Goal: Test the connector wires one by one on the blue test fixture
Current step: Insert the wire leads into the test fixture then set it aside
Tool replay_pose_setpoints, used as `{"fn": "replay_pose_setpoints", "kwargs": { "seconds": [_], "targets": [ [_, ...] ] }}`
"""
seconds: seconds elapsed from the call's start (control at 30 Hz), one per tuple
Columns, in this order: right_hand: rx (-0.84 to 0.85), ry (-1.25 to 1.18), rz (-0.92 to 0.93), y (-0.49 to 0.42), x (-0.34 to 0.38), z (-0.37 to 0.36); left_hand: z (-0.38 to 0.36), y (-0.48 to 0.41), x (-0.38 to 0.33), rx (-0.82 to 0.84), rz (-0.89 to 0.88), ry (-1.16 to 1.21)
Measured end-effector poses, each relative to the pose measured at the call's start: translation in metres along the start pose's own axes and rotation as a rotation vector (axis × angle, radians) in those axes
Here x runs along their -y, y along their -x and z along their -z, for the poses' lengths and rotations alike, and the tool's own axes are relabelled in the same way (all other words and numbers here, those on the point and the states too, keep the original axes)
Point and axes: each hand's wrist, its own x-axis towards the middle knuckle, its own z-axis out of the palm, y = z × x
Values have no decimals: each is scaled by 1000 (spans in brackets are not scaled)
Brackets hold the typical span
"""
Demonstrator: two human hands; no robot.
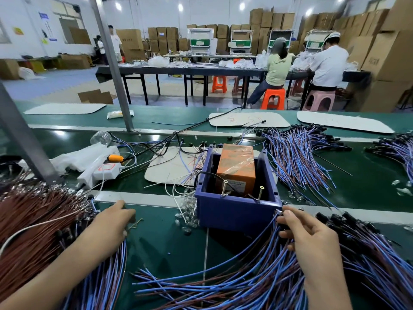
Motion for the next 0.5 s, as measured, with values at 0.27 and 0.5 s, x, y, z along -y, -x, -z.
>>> {"fn": "replay_pose_setpoints", "kwargs": {
  "seconds": [0.27,0.5],
  "targets": [
    [117,-233,-90,16,23,-3,67,20,-50,-492,-206,917],
    [943,-357,-346,47,52,-43,110,40,-134,-622,-722,1063]
  ]
}}
